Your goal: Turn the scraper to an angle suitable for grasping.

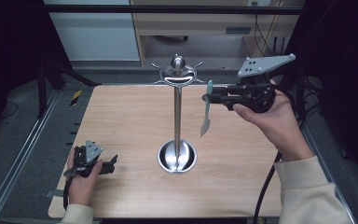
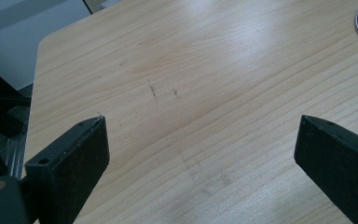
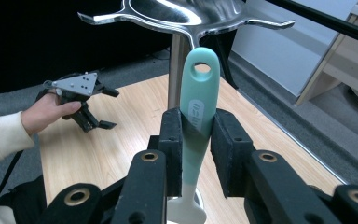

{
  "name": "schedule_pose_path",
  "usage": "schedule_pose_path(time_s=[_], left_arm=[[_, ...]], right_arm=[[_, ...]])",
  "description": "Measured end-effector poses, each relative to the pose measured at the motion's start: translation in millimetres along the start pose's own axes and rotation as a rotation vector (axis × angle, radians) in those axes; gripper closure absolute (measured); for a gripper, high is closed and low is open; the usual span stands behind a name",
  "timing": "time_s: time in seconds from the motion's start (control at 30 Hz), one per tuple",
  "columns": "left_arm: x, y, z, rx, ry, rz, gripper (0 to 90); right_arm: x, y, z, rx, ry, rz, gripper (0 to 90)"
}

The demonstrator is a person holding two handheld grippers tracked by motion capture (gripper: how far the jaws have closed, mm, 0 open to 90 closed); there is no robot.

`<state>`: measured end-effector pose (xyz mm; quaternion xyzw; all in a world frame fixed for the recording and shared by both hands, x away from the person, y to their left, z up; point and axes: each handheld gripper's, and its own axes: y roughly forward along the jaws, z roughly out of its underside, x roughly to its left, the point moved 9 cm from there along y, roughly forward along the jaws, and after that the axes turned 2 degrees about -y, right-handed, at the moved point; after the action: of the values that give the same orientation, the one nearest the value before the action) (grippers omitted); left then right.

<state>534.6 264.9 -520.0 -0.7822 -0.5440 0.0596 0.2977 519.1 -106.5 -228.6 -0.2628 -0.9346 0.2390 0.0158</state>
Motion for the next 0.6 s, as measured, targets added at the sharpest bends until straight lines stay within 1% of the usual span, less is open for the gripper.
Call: schedule_pose_path(time_s=[0.27,0.6], left_arm=[[0.0,0.0,-0.1,-0.001,0.000,0.000,2.9],[0.0,0.0,0.0,0.000,0.000,0.000,2.9]], right_arm=[[-2.0,2.2,-3.1,0.007,0.004,-0.011,74.8],[-0.9,2.7,-5.3,0.017,-0.001,-0.026,74.8]])
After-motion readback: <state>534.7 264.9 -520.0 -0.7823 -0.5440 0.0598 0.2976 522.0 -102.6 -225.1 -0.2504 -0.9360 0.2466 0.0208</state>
